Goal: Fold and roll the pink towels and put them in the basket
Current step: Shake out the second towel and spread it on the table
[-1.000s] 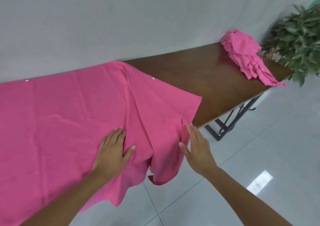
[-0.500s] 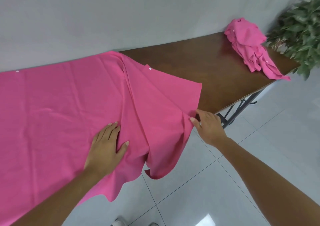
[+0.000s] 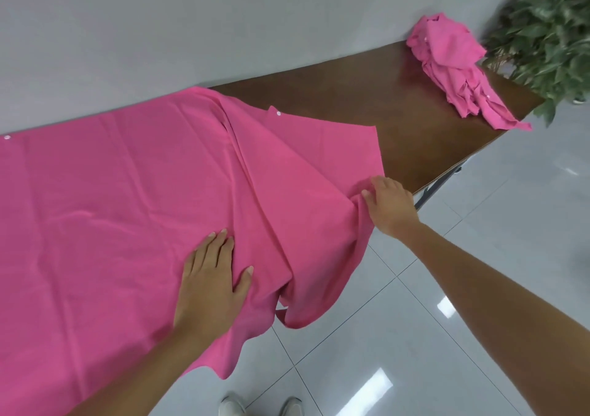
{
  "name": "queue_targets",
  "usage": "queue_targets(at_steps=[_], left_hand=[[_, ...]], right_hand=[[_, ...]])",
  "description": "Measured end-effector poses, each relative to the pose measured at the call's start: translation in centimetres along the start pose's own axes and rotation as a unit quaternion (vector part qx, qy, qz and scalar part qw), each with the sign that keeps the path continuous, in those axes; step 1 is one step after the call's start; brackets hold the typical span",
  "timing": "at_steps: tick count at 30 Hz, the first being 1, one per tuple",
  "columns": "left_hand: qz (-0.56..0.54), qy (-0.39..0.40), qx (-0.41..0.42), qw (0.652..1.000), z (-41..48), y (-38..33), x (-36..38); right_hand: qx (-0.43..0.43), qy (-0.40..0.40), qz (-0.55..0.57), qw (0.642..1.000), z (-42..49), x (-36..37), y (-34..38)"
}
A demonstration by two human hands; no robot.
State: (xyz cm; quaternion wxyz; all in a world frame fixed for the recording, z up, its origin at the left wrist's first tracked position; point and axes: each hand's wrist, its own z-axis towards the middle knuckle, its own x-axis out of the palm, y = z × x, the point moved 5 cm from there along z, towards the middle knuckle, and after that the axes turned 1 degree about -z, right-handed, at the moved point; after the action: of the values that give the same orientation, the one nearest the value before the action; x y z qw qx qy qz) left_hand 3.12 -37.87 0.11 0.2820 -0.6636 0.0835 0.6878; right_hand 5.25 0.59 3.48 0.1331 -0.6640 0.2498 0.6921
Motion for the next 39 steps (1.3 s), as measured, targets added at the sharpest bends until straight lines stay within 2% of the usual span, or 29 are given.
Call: queue_targets(at_steps=[3,5,8,13,19,28,39], left_hand=[[0.000,-0.002,0.002,1.000,0.0,0.1,0.1],[0.002,0.002,0.002,1.000,0.0,0.0,0.1],[0.001,0.002,0.003,1.000,0.0,0.0,0.0],[0.002,-0.001,0.016,1.000,-0.1,0.1,0.1],[0.002,-0.010,0.019,1.000,-0.2,0.0,-0.2],[-0.002,-0.020,0.016,1.000,-0.1,0.2,0.2],[0.004,-0.027,-0.011,1.000,-0.2,0.0,0.1]], right_hand=[[-0.033,-0.076,0.052,0.995,-4.7,0.2,1.7],[-0.066,-0.094,0.053,0.992,-7.4,1.2,2.1],[-0.097,-0.072,0.008,0.993,-8.7,2.3,1.5],[-0.108,-0.082,0.000,0.991,-6.1,1.2,-0.5],[-0.063,-0.050,-0.021,0.997,-2.1,0.2,-2.4],[-0.066,0.016,-0.027,0.997,4.5,-0.1,-5.7],[-0.140,0.025,-0.096,0.985,10.5,0.7,-9.6]])
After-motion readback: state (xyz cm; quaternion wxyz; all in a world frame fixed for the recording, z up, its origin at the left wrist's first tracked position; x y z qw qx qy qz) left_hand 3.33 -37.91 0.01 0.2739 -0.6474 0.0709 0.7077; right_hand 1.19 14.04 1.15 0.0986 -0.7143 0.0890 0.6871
